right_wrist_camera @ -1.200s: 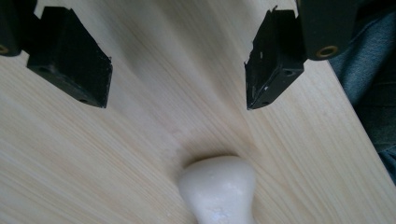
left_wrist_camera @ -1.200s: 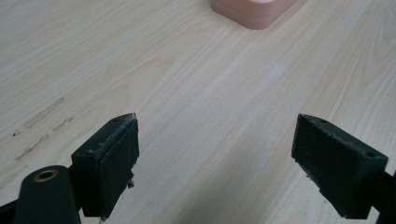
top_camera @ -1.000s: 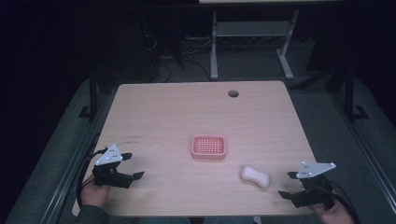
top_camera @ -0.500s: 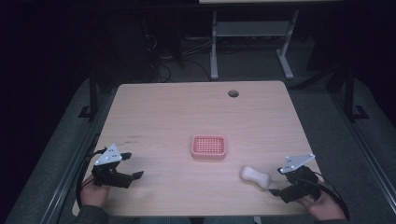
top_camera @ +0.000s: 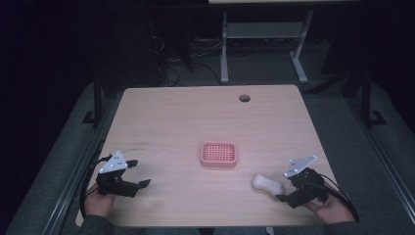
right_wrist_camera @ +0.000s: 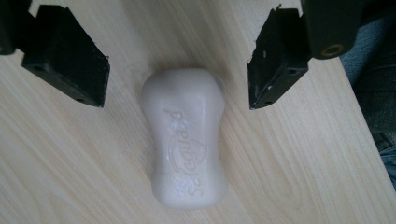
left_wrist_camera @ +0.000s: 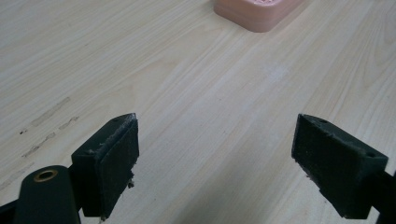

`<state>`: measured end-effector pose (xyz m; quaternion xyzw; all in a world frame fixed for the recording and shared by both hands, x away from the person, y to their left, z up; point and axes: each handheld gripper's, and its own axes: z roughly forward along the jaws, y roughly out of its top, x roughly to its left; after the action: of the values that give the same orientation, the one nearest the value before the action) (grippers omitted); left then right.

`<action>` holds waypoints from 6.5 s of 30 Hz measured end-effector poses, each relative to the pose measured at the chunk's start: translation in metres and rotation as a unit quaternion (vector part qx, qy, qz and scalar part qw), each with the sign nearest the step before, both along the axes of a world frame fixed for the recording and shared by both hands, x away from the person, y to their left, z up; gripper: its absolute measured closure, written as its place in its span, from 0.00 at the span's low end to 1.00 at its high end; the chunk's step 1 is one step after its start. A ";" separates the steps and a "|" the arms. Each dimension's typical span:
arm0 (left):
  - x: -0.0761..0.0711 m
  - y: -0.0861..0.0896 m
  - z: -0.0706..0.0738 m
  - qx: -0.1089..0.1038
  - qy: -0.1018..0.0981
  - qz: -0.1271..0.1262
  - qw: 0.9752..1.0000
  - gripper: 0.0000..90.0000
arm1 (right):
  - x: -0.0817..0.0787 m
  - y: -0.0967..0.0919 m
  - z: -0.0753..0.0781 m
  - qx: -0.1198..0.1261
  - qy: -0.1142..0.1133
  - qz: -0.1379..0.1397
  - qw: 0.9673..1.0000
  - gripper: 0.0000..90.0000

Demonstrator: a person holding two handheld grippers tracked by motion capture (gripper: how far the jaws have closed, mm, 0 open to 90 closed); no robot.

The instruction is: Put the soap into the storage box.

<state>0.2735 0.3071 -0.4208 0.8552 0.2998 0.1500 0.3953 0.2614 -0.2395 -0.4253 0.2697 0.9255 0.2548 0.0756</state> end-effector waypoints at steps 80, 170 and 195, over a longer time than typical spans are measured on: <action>0.000 0.003 0.002 -0.014 -0.003 0.002 1.000 0.16 | 0.059 0.077 0.015 -0.088 0.021 0.109 0.990 0.55; 0.000 0.005 0.003 -0.021 -0.004 0.002 1.000 0.16 | 0.163 0.183 0.018 -0.082 0.058 0.158 0.982 0.55; 0.000 0.005 0.003 -0.021 -0.003 0.003 1.000 0.16 | 0.168 0.193 0.007 -0.083 0.065 0.159 0.982 0.55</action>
<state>0.2738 0.3123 -0.4174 0.8457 0.3039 0.1472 0.4133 0.4292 -0.0470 -0.4186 0.1279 0.9774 0.1681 -0.0041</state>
